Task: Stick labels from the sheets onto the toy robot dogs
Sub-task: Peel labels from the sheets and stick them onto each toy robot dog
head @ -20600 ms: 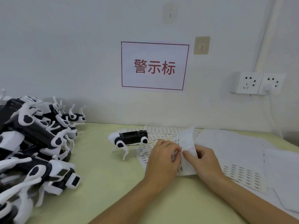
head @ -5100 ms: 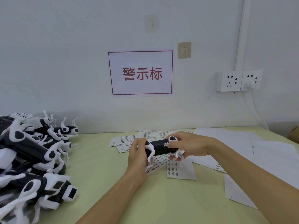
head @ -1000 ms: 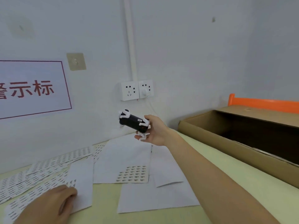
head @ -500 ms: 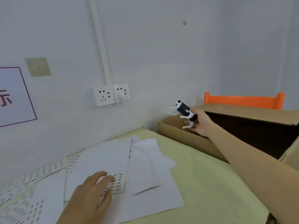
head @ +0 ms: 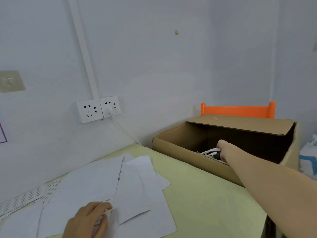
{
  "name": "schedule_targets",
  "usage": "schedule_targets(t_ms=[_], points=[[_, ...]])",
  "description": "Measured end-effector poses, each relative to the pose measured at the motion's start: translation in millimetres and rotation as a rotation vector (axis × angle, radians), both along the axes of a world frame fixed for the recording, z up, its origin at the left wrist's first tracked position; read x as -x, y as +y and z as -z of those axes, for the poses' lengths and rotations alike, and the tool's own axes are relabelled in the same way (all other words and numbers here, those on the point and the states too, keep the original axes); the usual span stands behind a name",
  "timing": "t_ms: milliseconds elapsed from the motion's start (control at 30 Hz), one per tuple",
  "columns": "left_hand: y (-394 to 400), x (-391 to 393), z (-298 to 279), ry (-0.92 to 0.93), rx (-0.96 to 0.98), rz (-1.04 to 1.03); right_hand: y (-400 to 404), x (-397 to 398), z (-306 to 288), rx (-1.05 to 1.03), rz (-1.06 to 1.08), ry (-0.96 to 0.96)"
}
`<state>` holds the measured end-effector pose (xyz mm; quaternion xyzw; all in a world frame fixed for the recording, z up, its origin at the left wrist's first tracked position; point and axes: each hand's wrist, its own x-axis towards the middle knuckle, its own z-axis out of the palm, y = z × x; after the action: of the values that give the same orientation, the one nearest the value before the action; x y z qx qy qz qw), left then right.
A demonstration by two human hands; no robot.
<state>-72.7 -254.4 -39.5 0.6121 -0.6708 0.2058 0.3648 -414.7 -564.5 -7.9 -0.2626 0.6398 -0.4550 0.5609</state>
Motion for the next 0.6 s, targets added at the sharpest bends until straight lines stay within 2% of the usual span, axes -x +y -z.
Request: schedule_targets(t_ms=[100, 267, 367, 400, 467, 533, 600], points=[[2, 2, -1, -0.079, 0.031, -0.004, -5, 6, 8, 0.016, 0.141, -0.253], [1, 2, 1, -0.151, 0.056, 0.023, 0, 9, 5, 0.258, 0.207, -0.385], [2, 1, 1, -0.126, 0.083, 0.033, -1, 9, -2, 0.310, 0.234, -0.726], [2, 1, 1, -0.122, 0.085, 0.036, 0, 7, -5, 0.292, 0.208, -0.726], [1, 0, 2, -0.118, 0.088, 0.041, 2, -2, -8, 0.272, 0.142, -0.532], [0, 0, 0, -0.112, 0.079, 0.044, 6, -15, -10, 0.325, 0.066, -0.180], [2, 2, -4, -0.122, 0.051, 0.043, 8, -31, -11, 0.494, -0.042, 0.225]])
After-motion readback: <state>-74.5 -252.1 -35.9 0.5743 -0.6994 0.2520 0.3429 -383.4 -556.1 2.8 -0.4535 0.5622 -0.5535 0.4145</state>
